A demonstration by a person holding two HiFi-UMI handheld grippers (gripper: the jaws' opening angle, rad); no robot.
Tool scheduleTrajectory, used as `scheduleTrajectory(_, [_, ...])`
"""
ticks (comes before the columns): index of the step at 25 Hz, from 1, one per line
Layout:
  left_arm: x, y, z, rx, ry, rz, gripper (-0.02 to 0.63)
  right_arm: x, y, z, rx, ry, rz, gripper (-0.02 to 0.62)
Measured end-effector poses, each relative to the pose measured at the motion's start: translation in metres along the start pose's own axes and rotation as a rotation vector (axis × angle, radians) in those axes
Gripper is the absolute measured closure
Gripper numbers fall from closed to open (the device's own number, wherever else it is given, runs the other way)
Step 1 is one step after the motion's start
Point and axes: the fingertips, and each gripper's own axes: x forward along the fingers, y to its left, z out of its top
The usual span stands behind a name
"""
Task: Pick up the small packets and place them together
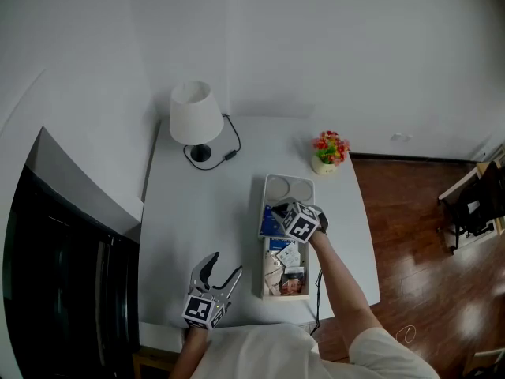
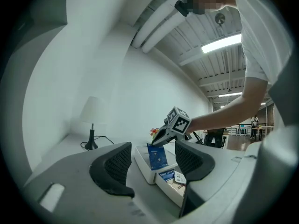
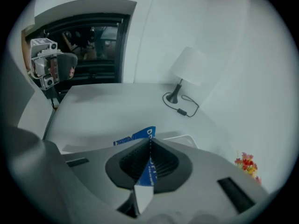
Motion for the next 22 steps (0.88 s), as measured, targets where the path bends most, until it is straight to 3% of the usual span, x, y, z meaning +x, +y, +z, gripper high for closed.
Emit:
scheduleTrajectory(10, [-0.013,0.015,-0.002,0.007,0.017,0.060,0.311,0.069,-0.016,-0.037,0.034,0.179,0.102,0.563])
scheduleTrajectory(14, [-0.014,0.015,-0.004,0.009,0.026,0.066,0.311,0.074,-0.015,-0.037,0.000,0.177,0.079,0.548])
scheduleTrajectory(21, [-0.007,0.006,0.003,0.010,0.004,0.030,0.311,0.067,-0.028,-0.032,-0.028,0.163,-0.040,0.524])
scheduleTrajectory(22, [-0.006,0.003,0.002,0.012,0.006,0.026,0.311,0.063,-0.028,-0.030,-0.018,0.150,-0.047,0.437])
